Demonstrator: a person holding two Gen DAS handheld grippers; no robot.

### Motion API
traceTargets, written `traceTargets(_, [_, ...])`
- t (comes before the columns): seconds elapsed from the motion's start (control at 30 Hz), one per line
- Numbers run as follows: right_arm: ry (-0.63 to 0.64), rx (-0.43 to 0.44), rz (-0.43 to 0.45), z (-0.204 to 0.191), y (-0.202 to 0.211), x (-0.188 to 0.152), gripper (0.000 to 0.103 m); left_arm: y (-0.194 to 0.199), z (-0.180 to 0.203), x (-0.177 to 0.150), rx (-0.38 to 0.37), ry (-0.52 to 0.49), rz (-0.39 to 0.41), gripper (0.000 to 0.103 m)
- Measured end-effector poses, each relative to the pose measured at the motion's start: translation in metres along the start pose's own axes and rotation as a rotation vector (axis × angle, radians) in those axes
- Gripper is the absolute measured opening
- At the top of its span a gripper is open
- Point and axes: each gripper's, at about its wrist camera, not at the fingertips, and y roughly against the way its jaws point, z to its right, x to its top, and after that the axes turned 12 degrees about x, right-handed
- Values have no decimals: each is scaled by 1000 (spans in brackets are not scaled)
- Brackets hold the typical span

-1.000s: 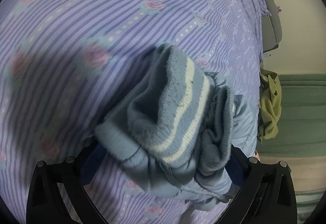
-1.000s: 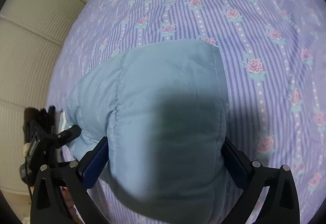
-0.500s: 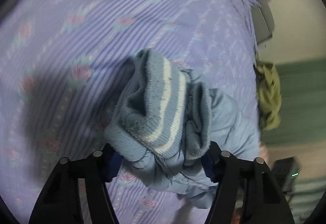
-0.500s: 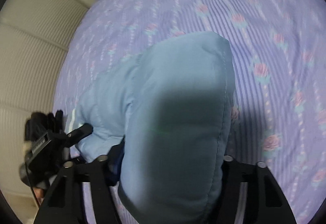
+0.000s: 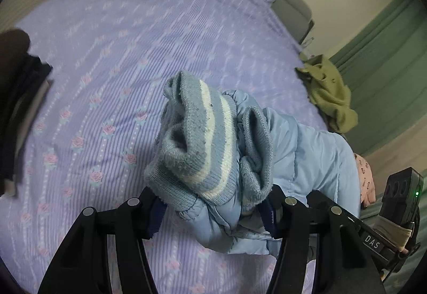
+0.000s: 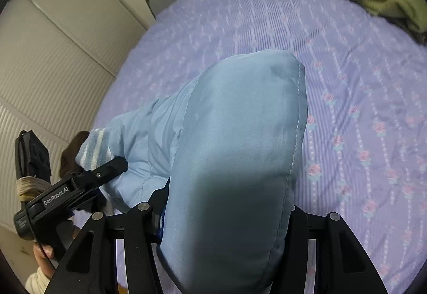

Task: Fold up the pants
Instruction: 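Lift the bundle with both tools and carry it onto the dark clothes stack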

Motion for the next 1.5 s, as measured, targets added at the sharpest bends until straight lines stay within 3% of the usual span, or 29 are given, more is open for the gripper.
traceTargets(0.2, [61,43,47,-36,45,-4,54,71,22,-21,44,-42,116,58])
traceTargets(0.43, [164,100,95,-79,99,-14,54,151,37,-51,61,-8,246,58])
traceTargets(0.87, [251,171,170,-122,156,-47,54,240,40,-80,78,-28,396,58])
traceTargets(1.17, [270,166,209,-177,132,-56,54,268,-17,-68,54,-61,443,58])
traceTargets(1.5, [150,133,271,-274,50,-90,54,282,-143,-25,12,-172,402,58])
